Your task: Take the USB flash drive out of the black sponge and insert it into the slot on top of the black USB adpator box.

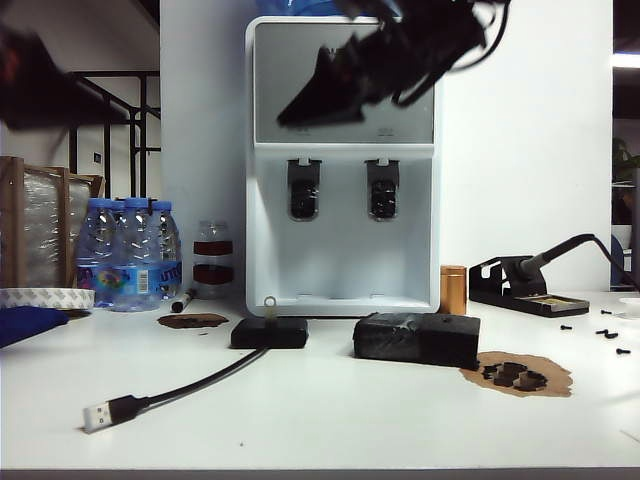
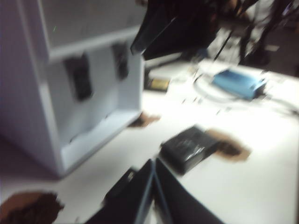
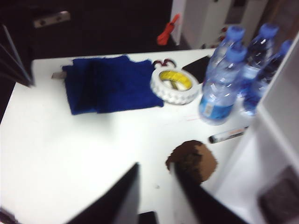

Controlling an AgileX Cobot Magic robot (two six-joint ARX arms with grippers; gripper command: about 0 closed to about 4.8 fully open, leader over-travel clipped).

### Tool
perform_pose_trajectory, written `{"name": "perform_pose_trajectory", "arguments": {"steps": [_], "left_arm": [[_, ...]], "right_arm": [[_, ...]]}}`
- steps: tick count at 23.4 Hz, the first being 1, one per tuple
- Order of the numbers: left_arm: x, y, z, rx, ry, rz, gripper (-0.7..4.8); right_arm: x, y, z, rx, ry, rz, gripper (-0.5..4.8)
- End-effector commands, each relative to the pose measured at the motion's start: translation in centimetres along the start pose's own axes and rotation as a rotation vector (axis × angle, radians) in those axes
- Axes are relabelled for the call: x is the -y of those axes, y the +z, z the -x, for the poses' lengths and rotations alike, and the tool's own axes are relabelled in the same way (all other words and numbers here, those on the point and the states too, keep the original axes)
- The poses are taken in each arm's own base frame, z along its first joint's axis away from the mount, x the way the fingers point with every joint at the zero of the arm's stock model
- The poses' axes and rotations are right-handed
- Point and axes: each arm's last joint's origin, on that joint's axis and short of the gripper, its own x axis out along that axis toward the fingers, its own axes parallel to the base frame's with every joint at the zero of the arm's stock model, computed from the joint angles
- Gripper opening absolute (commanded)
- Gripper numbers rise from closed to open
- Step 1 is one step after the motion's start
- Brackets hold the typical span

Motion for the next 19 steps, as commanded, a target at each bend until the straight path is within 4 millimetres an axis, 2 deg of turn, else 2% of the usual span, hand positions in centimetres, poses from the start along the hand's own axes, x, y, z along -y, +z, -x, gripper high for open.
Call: {"name": "perform_pose_trajectory", "arguments": {"steps": [1, 3, 4, 5, 9, 12, 15, 16, 19], "left_arm": [[1.4, 3.0, 3.3, 0.097, 0.025, 0.016, -0.04], [2.0, 4.0, 4.7, 0.119, 0.111, 0.001, -0.04], [2.7, 4.9, 6.0, 0.139, 0.193, -0.029, -0.04], [3.2, 5.4, 6.8, 0.152, 0.246, -0.046, -0.04], [6.2, 6.8, 9.8, 0.190, 0.499, -0.053, -0.04], [9.0, 6.6, 10.9, 0.156, 0.649, -0.011, -0.04], [11.5, 6.2, 11.7, 0.144, 0.715, -0.009, -0.04], [12.3, 6.1, 11.9, 0.135, 0.717, -0.023, -0.04], [14.9, 5.5, 12.6, 0.128, 0.721, -0.051, -0.04]], "right_arm": [[-1.4, 1.4, 2.9, -0.045, -0.239, 0.025, 0.42], [-1.9, 0.9, 4.3, -0.024, -0.355, -0.019, 0.20], [-2.6, 0.1, 5.7, 0.052, -0.462, -0.097, 0.20], [-3.1, -0.4, 6.4, 0.093, -0.505, -0.131, 0.16], [-6.8, -4.0, 11.0, 0.263, -0.651, -0.207, -0.04], [-9.3, -6.5, 14.4, 0.267, -0.721, -0.285, -0.04], [-12.2, -8.4, 17.6, 0.339, -0.806, -0.248, -0.04], [-13.8, -9.1, 18.9, 0.379, -0.813, -0.240, -0.04], [-18.0, -11.3, 20.7, 0.405, -0.890, -0.217, -0.04]]}}
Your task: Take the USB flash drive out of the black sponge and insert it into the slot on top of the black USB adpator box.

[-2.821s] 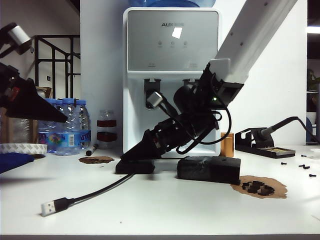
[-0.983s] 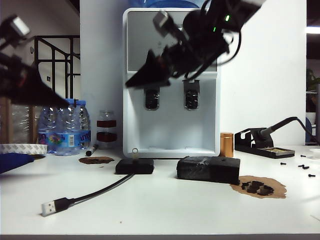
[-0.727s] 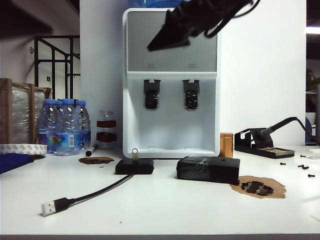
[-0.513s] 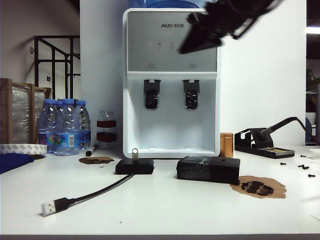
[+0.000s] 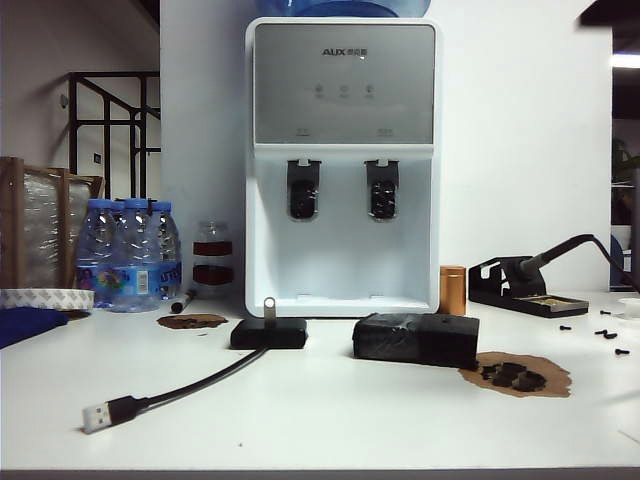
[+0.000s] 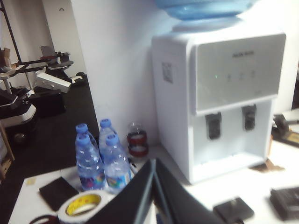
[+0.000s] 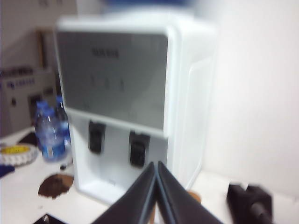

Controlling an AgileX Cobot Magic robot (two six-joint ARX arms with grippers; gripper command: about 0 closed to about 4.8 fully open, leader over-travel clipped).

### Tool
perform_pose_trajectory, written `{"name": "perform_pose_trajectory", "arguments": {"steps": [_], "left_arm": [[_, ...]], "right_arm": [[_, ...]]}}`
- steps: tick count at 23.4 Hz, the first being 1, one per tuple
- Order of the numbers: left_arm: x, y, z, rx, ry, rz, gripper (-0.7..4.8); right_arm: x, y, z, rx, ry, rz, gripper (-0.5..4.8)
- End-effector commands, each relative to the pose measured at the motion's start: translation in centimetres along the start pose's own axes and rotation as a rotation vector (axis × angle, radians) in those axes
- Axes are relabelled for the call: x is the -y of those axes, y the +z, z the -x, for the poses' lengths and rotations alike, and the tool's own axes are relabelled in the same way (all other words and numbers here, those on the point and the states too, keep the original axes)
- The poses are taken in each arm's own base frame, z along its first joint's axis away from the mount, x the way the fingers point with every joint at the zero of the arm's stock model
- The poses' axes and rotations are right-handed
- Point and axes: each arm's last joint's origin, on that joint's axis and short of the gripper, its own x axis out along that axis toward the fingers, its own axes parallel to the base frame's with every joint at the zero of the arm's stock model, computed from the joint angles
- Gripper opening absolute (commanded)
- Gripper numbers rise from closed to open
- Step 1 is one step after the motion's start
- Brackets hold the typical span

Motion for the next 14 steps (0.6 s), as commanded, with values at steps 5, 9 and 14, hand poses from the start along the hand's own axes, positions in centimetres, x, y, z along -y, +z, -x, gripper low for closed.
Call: {"name": "perform_pose_trajectory", "arguments": {"steps": [5, 9, 14], "left_arm": [[3.1, -1.4, 4.3, -0.024, -0.002, -0.078, -0.04], [4.2, -2.4, 6.0, -0.039, 0.017, -0.134, -0.04], [2.9, -5.2, 4.1, -0.106, 0.107, -0.121, -0.04]], "right_arm": [[-2.2, -4.5, 5.5, 0.012, -0.076, -0.033, -0.04], [-2.5, -7.9, 6.8, -0.048, -0.234, -0.073, -0.04], [-3.0, -9.3, 7.7, 0.018, -0.285, -0.104, -0.04]]}}
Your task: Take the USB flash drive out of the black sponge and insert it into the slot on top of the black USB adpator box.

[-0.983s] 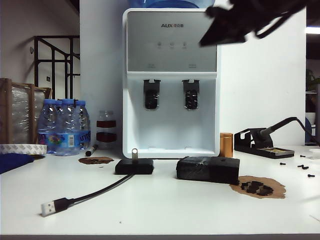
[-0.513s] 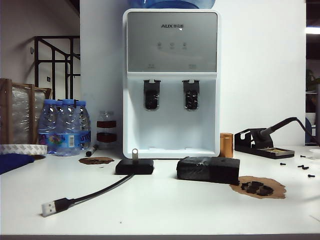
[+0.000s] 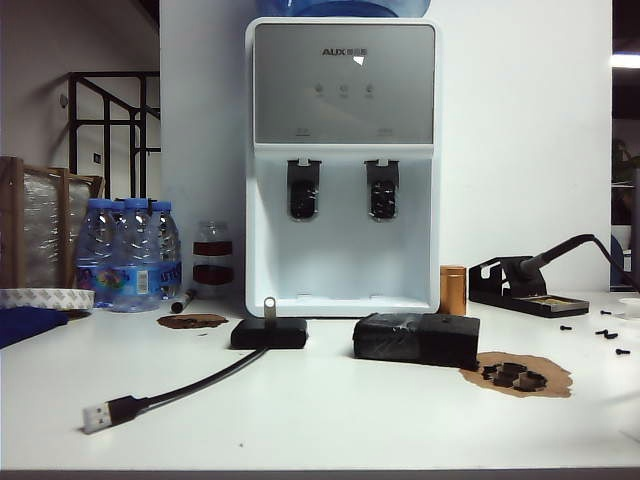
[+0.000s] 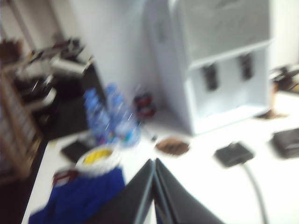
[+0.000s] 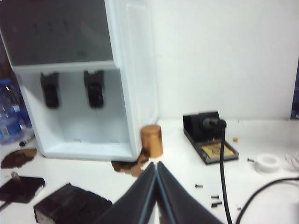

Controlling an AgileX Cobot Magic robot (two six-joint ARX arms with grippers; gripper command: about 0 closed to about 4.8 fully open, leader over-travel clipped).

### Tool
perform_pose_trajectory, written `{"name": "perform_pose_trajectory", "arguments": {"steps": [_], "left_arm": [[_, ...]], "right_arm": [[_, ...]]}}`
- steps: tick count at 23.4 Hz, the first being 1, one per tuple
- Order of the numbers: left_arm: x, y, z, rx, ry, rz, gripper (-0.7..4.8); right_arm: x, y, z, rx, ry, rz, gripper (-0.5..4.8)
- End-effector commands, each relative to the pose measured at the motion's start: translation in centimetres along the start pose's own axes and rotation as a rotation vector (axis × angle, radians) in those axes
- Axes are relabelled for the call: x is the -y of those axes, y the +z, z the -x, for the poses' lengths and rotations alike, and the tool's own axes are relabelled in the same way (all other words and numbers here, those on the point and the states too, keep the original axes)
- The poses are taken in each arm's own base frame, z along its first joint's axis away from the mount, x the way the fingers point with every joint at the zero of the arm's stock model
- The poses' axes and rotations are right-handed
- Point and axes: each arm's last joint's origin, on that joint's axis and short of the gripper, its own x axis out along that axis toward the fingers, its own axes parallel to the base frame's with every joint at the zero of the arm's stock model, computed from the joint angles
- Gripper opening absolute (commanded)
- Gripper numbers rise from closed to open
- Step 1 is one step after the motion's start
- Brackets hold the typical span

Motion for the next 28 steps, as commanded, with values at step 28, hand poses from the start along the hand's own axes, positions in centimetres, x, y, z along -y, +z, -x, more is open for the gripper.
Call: {"name": "perform_pose_trajectory", "arguments": {"steps": [28], "left_arm": [[2.1, -11.9, -8.4, 0.010, -0.337, 0.217, -0.04]], "right_arm": [[0.1, -3.0, 1.3, -0.157, -0.089, 0.003, -0.01]]}}
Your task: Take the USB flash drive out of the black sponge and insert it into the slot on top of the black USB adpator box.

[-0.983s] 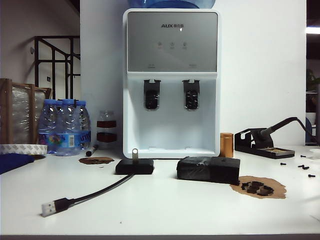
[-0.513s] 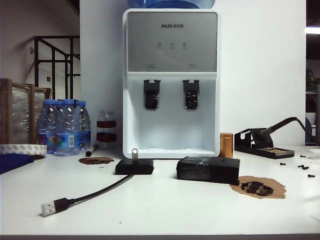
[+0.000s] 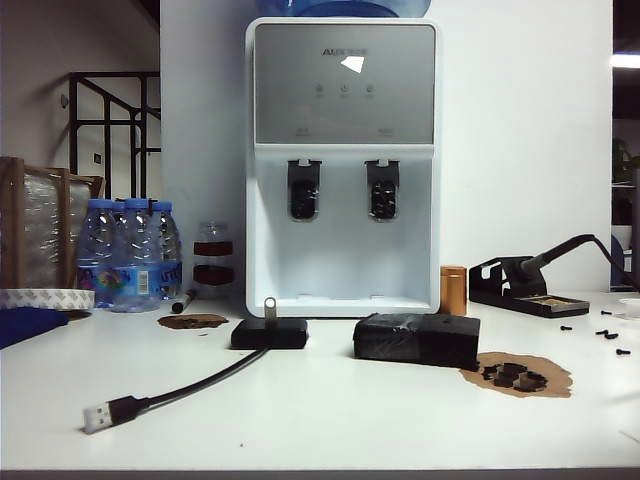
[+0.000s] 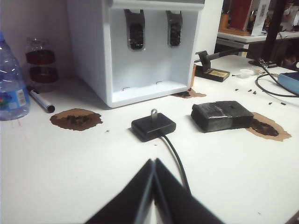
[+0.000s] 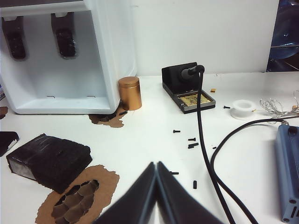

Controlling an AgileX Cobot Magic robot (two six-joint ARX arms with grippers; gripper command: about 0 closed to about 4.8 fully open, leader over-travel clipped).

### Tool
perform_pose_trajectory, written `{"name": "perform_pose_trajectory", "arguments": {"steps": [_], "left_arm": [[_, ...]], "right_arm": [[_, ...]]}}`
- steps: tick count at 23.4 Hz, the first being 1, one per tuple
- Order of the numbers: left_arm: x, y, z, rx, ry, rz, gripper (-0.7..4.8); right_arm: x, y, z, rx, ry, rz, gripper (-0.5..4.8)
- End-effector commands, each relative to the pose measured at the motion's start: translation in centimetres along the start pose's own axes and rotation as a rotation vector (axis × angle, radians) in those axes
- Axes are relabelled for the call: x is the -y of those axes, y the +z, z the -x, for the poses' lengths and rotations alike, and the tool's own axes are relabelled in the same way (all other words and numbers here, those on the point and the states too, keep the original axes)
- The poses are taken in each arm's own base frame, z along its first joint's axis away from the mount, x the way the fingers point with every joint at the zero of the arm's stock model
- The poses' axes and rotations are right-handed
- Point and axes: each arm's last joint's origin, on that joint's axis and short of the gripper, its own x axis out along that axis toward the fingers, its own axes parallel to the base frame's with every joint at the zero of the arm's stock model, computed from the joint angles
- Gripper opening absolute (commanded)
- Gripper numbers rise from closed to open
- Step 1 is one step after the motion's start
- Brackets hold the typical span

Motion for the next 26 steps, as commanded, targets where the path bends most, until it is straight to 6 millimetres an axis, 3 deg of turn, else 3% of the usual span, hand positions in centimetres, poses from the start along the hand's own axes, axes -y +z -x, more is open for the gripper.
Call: {"name": "perform_pose_trajectory", "arguments": {"steps": [1, 22, 26], "left_arm": [[0.07, -0.15, -0.11, -0.014, 0.040, 0.003, -0.04], [-0.76, -0.35, 0.05, -0.042, 0.333, -0.019, -0.04], [-0.72, -0.35, 0.04, -0.044, 0.317, -0.035, -0.04]], "right_arm": [[0.01, 0.00, -0.04, 0.009, 0.002, -0.002, -0.01], [0.01, 0.00, -0.04, 0.009, 0.002, -0.002, -0.01], [0.01, 0.00, -0.04, 0.009, 0.002, -0.002, -0.01]]}}
